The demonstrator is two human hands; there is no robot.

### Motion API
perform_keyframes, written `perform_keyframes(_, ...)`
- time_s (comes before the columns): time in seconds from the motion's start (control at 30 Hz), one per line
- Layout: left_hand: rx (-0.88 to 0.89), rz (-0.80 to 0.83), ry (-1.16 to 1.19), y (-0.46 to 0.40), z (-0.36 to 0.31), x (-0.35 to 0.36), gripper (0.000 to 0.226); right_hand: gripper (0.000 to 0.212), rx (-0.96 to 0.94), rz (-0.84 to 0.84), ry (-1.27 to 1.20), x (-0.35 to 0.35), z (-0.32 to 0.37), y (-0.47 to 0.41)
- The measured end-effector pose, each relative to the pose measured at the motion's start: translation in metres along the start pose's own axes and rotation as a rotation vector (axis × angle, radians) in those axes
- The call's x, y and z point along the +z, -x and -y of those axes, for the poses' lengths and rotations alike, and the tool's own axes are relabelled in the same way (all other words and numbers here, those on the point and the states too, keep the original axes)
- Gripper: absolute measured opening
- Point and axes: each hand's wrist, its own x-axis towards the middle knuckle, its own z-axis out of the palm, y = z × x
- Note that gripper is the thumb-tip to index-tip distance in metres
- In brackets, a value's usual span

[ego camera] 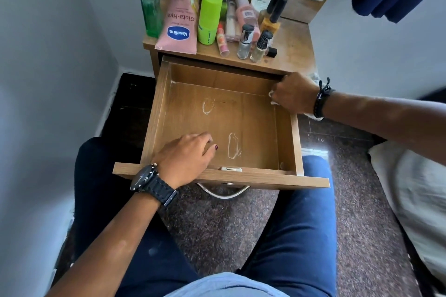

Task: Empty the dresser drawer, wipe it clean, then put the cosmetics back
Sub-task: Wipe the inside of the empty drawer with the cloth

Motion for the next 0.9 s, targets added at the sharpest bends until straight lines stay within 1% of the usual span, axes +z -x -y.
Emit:
perform_keyframes(0.07,-0.002,0.005,0.006,0.0,0.0,0.0,0.034,0.022,-0.055,0.043,-0.012,0.0,0.006,0.006)
perform_keyframes(0.13,-0.002,0.012,0.008,0.001,0.0,-0.001,0.034,0.023,-0.151,0.132,-0.055,-0.007,0.017,0.022)
perform_keyframes(0.23,-0.006,0.003,0.001,0.001,0.0,-0.002,0.033,0.027,-0.361,0.363,-0.19,-0.026,0.049,0.045)
perform_keyframes(0.27,-0.008,0.002,-0.001,0.001,0.0,-0.001,0.033,0.026,-0.404,0.434,-0.235,-0.03,0.059,0.049)
perform_keyframes(0.3,-0.008,0.0,-0.003,0.001,-0.001,-0.001,0.033,0.026,-0.413,0.478,-0.273,-0.032,0.064,0.05)
perform_keyframes(0.37,-0.002,0.004,-0.002,0.0,-0.003,-0.001,0.033,0.027,-0.345,0.519,-0.31,-0.032,0.062,0.046)
perform_keyframes(0.43,-0.001,0.011,0.007,0.001,-0.001,-0.001,0.033,0.025,-0.271,0.499,-0.239,-0.031,0.059,0.036)
perform_keyframes(0.5,0.0,0.023,0.013,0.0,-0.001,-0.002,0.033,0.023,-0.205,0.41,-0.067,-0.026,0.054,0.025)
perform_keyframes(0.57,-0.003,0.031,0.014,0.0,0.0,-0.002,0.034,0.024,-0.09,0.311,0.084,-0.008,0.045,0.003)
perform_keyframes(0.6,-0.008,0.034,0.013,0.0,0.0,-0.002,0.034,0.024,-0.02,0.276,0.096,-0.001,0.039,-0.007)
perform_keyframes(0.67,-0.015,0.033,0.009,0.0,0.0,-0.002,0.035,0.024,0.084,0.253,0.021,0.013,0.031,-0.026)
perform_keyframes(0.73,-0.015,0.031,0.008,0.0,0.0,-0.002,0.034,0.023,0.092,0.276,0.034,0.021,0.032,-0.037)
perform_keyframes(0.83,-0.016,0.038,0.007,0.0,0.0,-0.003,0.033,0.024,0.016,0.252,0.172,0.026,0.042,-0.042)
perform_keyframes(0.9,-0.018,0.042,0.011,0.0,-0.001,-0.004,0.033,0.027,0.037,0.226,0.129,0.022,0.042,-0.044)
